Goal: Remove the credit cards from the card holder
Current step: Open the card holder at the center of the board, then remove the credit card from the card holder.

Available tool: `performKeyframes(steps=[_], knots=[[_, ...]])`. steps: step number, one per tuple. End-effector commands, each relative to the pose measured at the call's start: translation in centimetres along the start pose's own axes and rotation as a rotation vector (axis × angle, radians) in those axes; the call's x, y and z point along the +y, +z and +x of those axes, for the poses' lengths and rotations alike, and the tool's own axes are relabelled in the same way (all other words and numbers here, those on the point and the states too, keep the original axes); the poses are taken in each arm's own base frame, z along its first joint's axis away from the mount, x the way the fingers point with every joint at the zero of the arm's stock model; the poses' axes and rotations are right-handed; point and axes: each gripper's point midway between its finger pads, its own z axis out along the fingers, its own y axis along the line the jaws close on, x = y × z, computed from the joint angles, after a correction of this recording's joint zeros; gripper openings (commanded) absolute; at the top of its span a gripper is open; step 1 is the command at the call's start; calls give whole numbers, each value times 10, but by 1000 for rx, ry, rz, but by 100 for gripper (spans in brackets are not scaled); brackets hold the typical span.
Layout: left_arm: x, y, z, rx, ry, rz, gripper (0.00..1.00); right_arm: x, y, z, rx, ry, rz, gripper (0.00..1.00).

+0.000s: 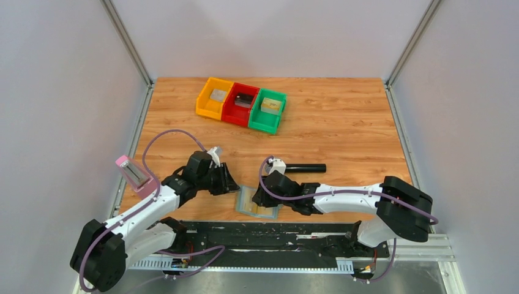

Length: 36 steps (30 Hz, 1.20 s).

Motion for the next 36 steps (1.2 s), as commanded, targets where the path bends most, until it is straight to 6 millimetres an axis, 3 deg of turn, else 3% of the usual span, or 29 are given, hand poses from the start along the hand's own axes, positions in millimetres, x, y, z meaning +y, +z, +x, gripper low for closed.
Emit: performKeyframes(steps=[1,6,11,18,25,31,36], knots=[[-23,-11,-11,-27,44,68,38,5,-2,-5,-11,20,-39,23],[-42,-9,-7,-2,48,181,32,0,2,-1,5,29,-34,23],[-40,3,3,43,36,204,22,-4,6,3,24,49,-43,27],[-14,23,17,75,-13,137,10,-17,11,9,48,79,-42,28],[11,32,27,91,-29,52,9,-12,11,6,46,93,-60,29],[19,33,31,95,-32,23,8,-2,11,-3,28,98,-80,30],[24,32,33,96,-31,6,8,-3,17,1,47,108,-71,32]])
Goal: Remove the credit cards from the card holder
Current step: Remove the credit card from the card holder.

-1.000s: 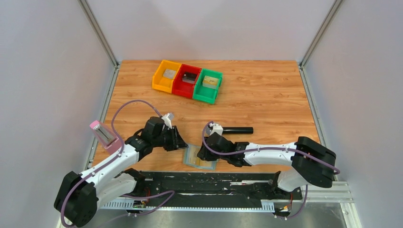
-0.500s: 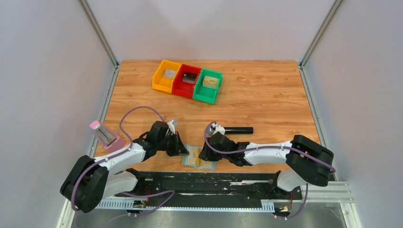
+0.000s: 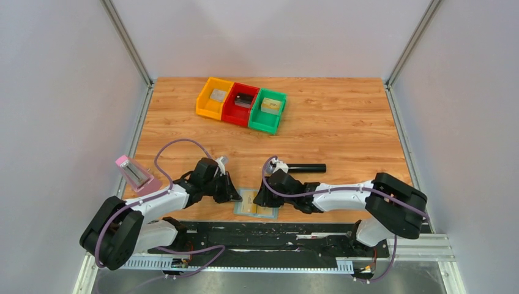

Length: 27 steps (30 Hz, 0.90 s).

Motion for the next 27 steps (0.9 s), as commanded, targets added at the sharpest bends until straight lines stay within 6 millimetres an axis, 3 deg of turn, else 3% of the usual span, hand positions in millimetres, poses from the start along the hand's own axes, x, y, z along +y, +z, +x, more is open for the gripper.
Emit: performKeyframes(steps=[1,6,27], knots=[[7,1,0,-22,12,-20,8,20,6,-10,-16,25,-53,32],[8,2,2,-18,10,-20,8,21,7,-10,-12,37,-56,33],[8,2,3,-12,3,-17,6,-13,18,-6,23,186,151,38]])
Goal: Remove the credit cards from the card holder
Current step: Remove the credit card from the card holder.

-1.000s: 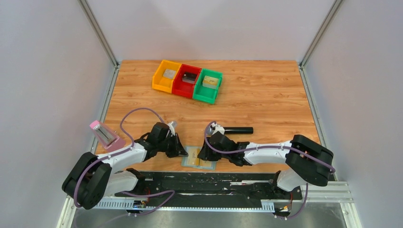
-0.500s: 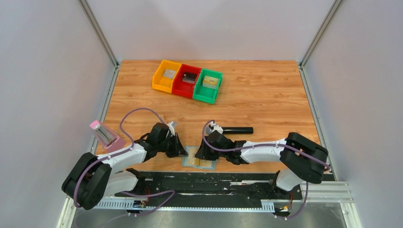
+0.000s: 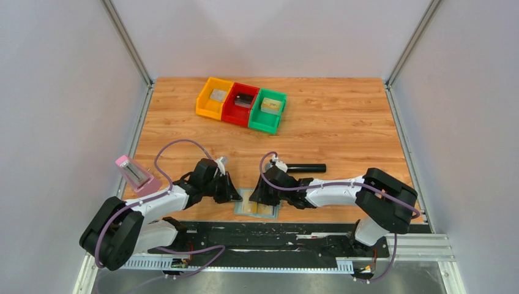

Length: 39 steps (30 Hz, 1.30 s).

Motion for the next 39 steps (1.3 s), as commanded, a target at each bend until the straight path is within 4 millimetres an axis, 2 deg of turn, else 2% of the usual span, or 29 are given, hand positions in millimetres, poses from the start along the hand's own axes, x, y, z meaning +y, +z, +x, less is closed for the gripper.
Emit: performKeyframes(steps=[1,7,11,14,18,19,26,39], knots=[[8,1,3,-2,-4,-28,6,-17,3,-5,-13,19,103,38],[9,1,4,0,-4,-33,6,-17,8,-3,0,5,100,36],[9,1,4,3,-5,-35,6,-9,8,-6,-24,-10,32,30],[10,1,3,0,-3,-42,6,-8,5,-6,-31,-17,-16,21],[11,1,3,1,-5,-46,6,-4,-2,-8,-55,-16,-101,2],[11,2,3,0,-6,-46,6,-4,-4,-10,-64,-13,-117,0],[14,3,3,3,-7,-60,6,-10,-18,-15,-99,4,-151,0],[11,2,-1,9,2,-72,9,-22,-40,-19,-106,18,-100,0]])
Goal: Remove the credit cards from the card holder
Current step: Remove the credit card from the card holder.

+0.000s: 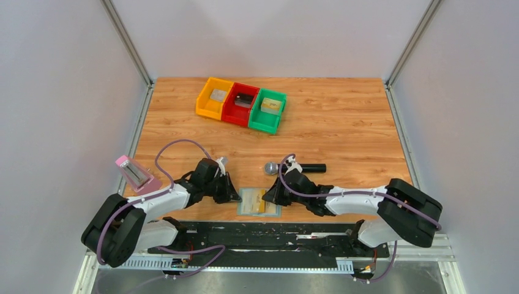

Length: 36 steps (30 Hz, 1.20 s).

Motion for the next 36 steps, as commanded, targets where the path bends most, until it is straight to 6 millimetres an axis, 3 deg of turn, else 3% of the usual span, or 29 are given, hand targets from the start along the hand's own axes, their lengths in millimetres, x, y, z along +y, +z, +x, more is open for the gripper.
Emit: performKeyframes(steps=[1,7,12,16,23,29,36], knots=[[3,0,-3,-1,13,-34,9,-2,-14,-9,-34,-8,15,0],[-5,-2,-7,4,29,-19,11,1,-29,-16,-52,0,23,0],[-23,-11,-15,-1,45,20,26,11,-45,-27,-98,10,4,0],[-50,-26,-22,-31,50,112,40,34,-59,-42,-152,10,-67,0],[-122,-70,-33,-126,99,444,62,80,-90,-70,-272,50,-249,0],[-158,-97,-32,-148,162,647,66,116,-119,-79,-324,37,-450,0],[-179,-115,-28,-146,169,817,62,130,-127,-72,-294,26,-551,0]])
